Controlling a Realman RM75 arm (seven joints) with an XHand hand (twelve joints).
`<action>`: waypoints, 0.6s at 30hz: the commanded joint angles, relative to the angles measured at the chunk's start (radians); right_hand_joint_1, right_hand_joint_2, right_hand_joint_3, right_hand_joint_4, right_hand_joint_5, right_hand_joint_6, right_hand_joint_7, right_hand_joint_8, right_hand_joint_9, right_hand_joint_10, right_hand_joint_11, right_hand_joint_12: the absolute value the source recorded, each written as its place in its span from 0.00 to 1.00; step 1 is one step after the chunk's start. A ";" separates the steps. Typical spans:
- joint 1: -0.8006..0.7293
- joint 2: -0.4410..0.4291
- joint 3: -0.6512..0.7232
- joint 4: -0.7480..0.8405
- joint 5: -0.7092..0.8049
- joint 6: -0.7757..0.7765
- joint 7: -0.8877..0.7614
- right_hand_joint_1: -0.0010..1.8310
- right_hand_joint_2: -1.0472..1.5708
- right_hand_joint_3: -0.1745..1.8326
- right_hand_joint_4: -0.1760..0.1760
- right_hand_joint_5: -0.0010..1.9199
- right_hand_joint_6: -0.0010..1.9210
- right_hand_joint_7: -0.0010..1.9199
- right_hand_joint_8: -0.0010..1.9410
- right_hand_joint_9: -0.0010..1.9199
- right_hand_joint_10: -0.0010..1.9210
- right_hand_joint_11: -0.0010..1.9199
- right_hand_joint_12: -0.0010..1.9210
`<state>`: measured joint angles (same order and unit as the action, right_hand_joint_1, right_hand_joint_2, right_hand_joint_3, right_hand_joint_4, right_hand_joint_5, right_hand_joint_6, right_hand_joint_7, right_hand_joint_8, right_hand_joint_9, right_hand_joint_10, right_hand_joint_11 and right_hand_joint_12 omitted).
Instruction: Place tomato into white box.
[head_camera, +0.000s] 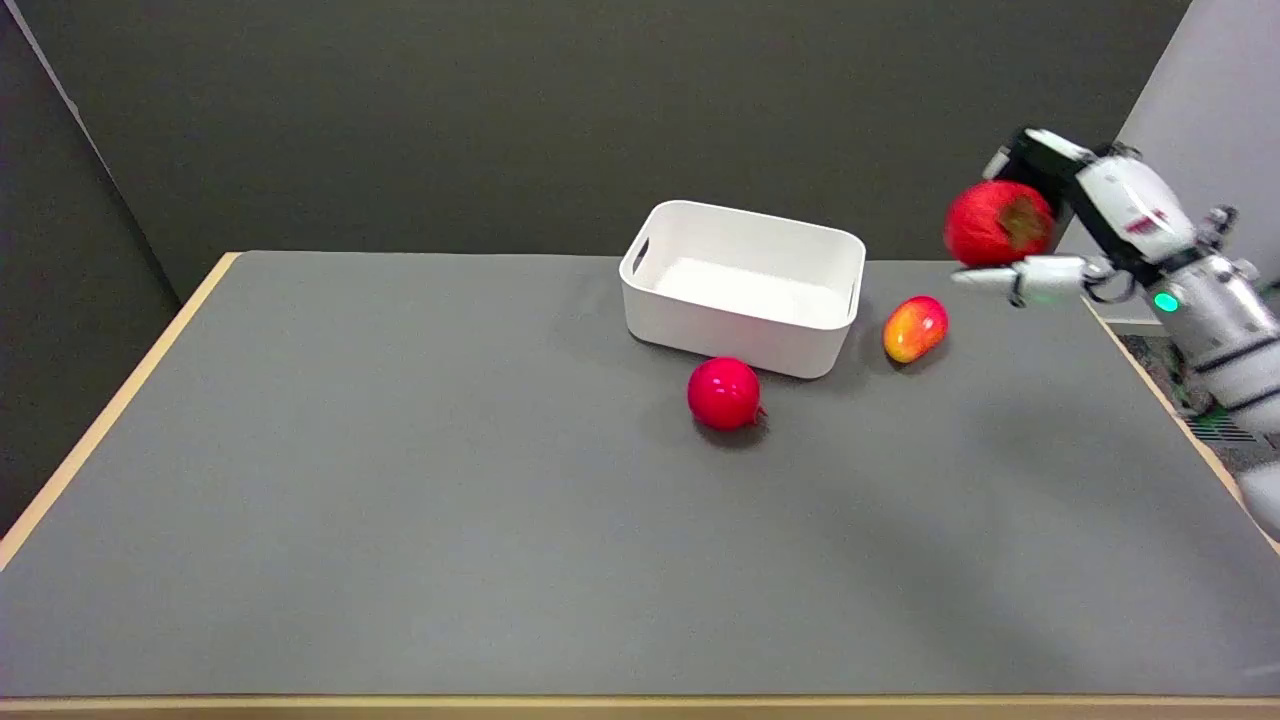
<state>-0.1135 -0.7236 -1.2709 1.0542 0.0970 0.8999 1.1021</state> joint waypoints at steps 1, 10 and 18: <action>0.543 -0.077 -0.492 0.004 -0.100 -0.197 -0.004 0.65 0.83 0.22 0.05 0.33 0.75 0.42 0.76 0.45 0.72 0.41 0.99; 0.719 -0.230 -0.643 -0.131 -0.241 -0.288 0.002 0.65 0.83 0.23 0.00 0.35 0.76 0.38 0.77 0.46 0.73 0.39 0.99; 0.864 -0.356 -0.679 -0.430 -0.335 -0.333 -0.001 0.65 0.83 0.23 0.00 0.35 0.76 0.38 0.76 0.45 0.73 0.38 0.96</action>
<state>0.3912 -0.8580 -1.7173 0.9845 -0.0452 0.7102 1.1018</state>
